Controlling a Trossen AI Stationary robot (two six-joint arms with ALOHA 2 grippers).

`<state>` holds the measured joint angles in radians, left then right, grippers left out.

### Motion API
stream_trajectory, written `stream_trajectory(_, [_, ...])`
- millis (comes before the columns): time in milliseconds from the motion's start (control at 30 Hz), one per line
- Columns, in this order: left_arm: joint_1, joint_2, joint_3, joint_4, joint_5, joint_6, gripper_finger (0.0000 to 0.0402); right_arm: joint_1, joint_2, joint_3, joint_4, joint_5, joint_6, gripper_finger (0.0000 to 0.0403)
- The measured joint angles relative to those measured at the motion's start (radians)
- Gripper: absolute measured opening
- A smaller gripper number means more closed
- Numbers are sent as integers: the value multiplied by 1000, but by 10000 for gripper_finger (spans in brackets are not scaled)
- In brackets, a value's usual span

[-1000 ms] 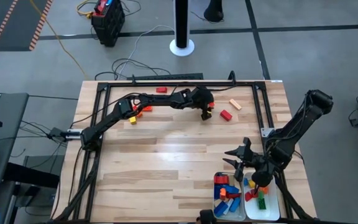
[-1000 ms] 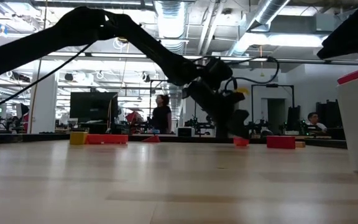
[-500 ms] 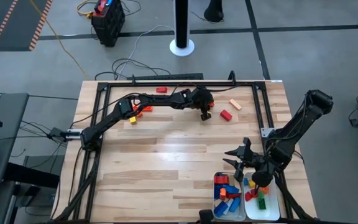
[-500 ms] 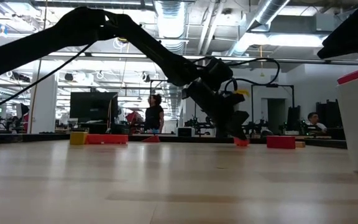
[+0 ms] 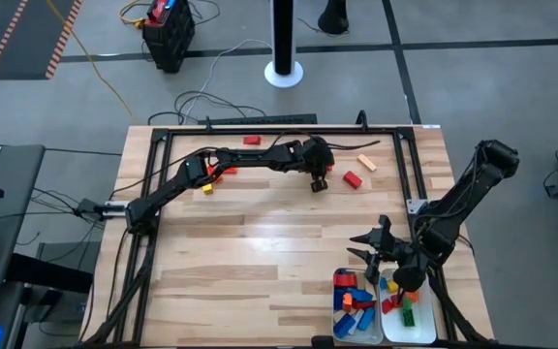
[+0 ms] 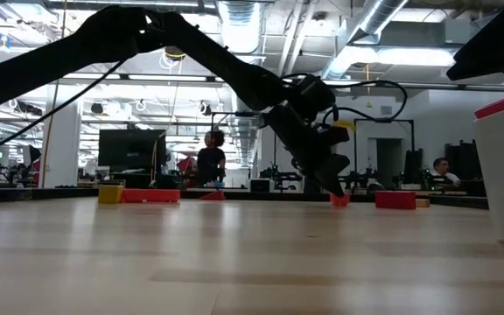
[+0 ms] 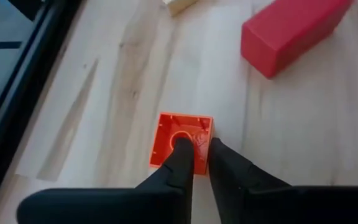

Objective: Sort blocks by size
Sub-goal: Put the small orange game piece into the white bin

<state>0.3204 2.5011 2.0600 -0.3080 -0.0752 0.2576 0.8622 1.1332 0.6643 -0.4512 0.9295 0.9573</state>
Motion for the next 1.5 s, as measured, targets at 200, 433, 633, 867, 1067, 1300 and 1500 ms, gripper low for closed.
stream_trajectory(200, [0, 1, 65, -175, 73, -52, 16, 23, 0, 28, 16, -2, -26, 162])
stream_trajectory(433, [-25, -2, 91, -334, 153, -81, 3, 33, 0, 63, 21, -2, -75, 155])
stream_trajectory(633, [-74, -8, 85, -415, 146, -47, 6, 32, 0, 62, 17, -1, -76, 144])
stream_trajectory(867, [-113, -65, 84, -479, 55, -13, 7, 35, 0, 62, 18, -1, -69, 144])
stream_trajectory(1067, [-134, -137, 85, -500, 39, 17, 11, 35, -23, 62, 10, 59, -68, 143])
stream_trajectory(1300, [-173, -311, -45, -366, 1, 87, 2, 21, -66, 62, 11, 72, -67, 143])
stream_trajectory(1500, [-185, -601, -493, -67, -42, 40, 1, 15, -66, 62, -21, 36, -39, 143])
